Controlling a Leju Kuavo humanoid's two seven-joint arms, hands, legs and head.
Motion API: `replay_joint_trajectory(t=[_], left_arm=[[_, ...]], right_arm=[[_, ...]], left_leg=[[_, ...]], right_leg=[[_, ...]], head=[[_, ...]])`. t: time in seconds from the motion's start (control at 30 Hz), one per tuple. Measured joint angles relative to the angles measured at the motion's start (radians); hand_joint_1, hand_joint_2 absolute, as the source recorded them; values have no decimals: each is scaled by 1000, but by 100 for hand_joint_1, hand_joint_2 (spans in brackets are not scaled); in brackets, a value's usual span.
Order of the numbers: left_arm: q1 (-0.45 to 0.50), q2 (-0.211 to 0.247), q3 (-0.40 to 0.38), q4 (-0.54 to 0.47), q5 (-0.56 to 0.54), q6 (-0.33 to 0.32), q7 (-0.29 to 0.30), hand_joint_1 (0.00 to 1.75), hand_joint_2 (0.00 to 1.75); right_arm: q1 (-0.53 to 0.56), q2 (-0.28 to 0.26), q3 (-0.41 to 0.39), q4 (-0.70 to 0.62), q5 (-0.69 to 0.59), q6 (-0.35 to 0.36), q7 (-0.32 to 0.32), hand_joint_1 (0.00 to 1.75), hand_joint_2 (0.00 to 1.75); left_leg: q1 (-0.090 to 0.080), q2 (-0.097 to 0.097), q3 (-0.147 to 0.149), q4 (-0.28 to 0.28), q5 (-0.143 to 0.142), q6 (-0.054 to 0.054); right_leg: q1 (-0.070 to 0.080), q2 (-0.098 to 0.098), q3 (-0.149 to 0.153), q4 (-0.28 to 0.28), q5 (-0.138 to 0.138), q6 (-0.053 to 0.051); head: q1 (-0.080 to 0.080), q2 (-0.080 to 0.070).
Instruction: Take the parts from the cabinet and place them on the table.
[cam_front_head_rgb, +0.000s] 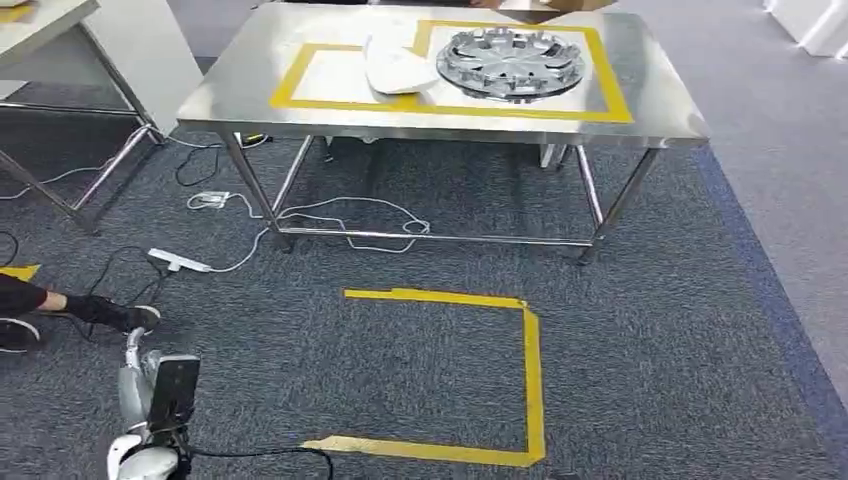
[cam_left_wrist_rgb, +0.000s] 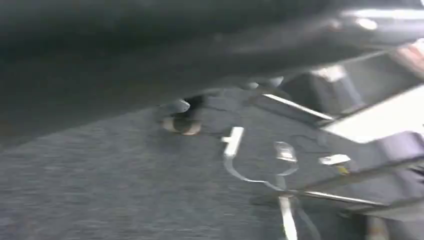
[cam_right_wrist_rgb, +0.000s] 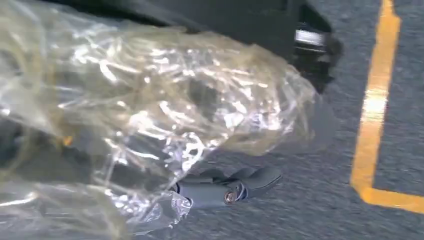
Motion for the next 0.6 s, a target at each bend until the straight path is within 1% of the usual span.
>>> replay_joint_trajectory(t=[0.03, 0.07, 0.1, 0.13, 0.17, 0.2, 0.23, 0.27, 0.3, 0.33, 0.37, 0.4, 0.43, 0.47, 0.5, 0.53, 0.57, 0.6], left_arm=[[0, 0, 12, 20, 2, 0, -3, 0, 0], [1, -2, 22, 37, 3, -2, -3, 0, 0], [2, -4, 31, 51, 3, -7, -2, 0, 0], [1, -5, 42, 66, 0, -21, 4, 0, 0], [-2, -6, 56, 92, -5, -36, 15, 0, 0], [-8, -6, 71, 123, -10, -40, 12, 0, 0], [-14, -6, 88, 156, -16, -43, 9, 0, 0], [-19, -6, 104, 189, -23, -45, -1, 0, 0], [-29, -3, 121, 230, -27, -51, -15, 0, 0], [-41, 1, 141, 281, -28, -58, -27, 0, 0], [-46, 4, 157, 315, -27, -61, -32, 0, 0], [-50, 9, 175, 347, -26, -66, -32, 0, 0], [-58, 13, 189, 378, -29, -67, -32, 0, 0], [-67, 17, 200, 424, -35, -67, -29, 0, 0], [-72, 24, 214, 470, -39, -68, -24, 0, 0], [-76, 31, 228, 517, -43, -66, -21, 0, 0], [-79, 38, 240, 554, -47, -63, -19, 0, 0], [-80, 42, 250, 588, -46, -68, -18, 0, 0]], right_arm=[[0, 0, 0, 0, 0, 0, 0, 0, 0], [0, 0, 0, 0, 0, 0, 0, 0, 0], [1, -1, 0, 0, 0, 0, 0, 0, 0], [1, -2, 0, 0, 0, -1, 0, 0, 0], [1, -2, 0, 0, 0, -1, 0, 0, 0], [0, -2, 0, 0, 0, -1, 0, 0, 0], [-3, -3, 0, 0, 0, 3, 0, 0, 0], [-5, -4, 0, 0, -2, 17, 0, 0, 0], [-6, -6, 0, 0, -4, 31, -1, 0, 0], [-4, -9, 0, 0, -4, 40, -2, 0, 0], [-1, -11, 0, 0, -4, 44, -2, 0, 0], [1, -11, 0, 0, -4, 47, -1, 0, 0], [1, -13, 0, 0, -5, 53, 0, 0, 0], [1, -15, -1, -1, -5, 56, 2, 0, 0], [2, -16, -1, -1, -4, 57, 3, 0, 0], [4, -16, -1, -1, -3, 57, 4, 0, 0], [6, -16, -1, -1, -3, 56, 5, 0, 0], [8, -16, -1, -1, -3, 56, 6, 0, 0]], left_leg=[[-1, 0, -14, 2, 11, 0], [-3, 1, -28, 3, 22, 0], [-4, 2, -42, 3, 33, 0], [-6, 2, -54, 4, 42, -1], [-8, 2, -63, 5, 50, -3], [-10, 1, -68, 5, 57, -6], [-13, 2, -68, 6, 61, -10], [-16, 3, -71, 10, 66, -15], [-15, 4, -73, 10, 75, -21], [-13, 6, -74, 9, 80, -27], [-13, 6, -74, 9, 82, -32], [-10, 4, -79, 17, 74, -37], [-10, -2, -89, 44, 34, -44], [-5, -2, -109, 102, -20, -50], [0, -2, -132, 179, -71, -56], [4, -2, -157, 262, -109, -61], [6, -2, -166, 307, -118, -65], [9, -2, -153, 300, -102, -68]], right_leg=[[0, 0, -16, 74, -30, 3], [0, 0, -23, 129, -22, 4], [0, 0, -14, 146, 17, 4], [0, 0, 16, 123, 63, 0], [1, 0, 68, 60, 94, -6], [3, 0, 138, -36, 97, -15], [6, 0, 209, -131, 65, -24], [7, -1, 254, -198, 44, -26], [9, -1, 244, -211, 35, -28], [10, 0, 240, -209, 36, -31], [9, 1, 238, -214, 42, -41], [1, -1, 237, -221, 54, -50], [2, 2, 231, -221, 59, -57], [1, 2, 224, -220, 64, -64], [2, 5, 217, -220, 70, -64], [3, 10, 210, -218, 76, -64], [3, 18, 207, -214, 81, -62], [2, 27, 202, -208, 84, -59]], head=[[-1, 0], [0, 0], [-1, 0], [0, 0], [0, 0], [-1, 0], [-1, 0], [-2, 0], [-2, 0], [-1, 0], [0, 0], [2, 0], [-3, 0], [-8, 0], [-7, 0], [-6, 0], [-7, 0], [-7, 0]])
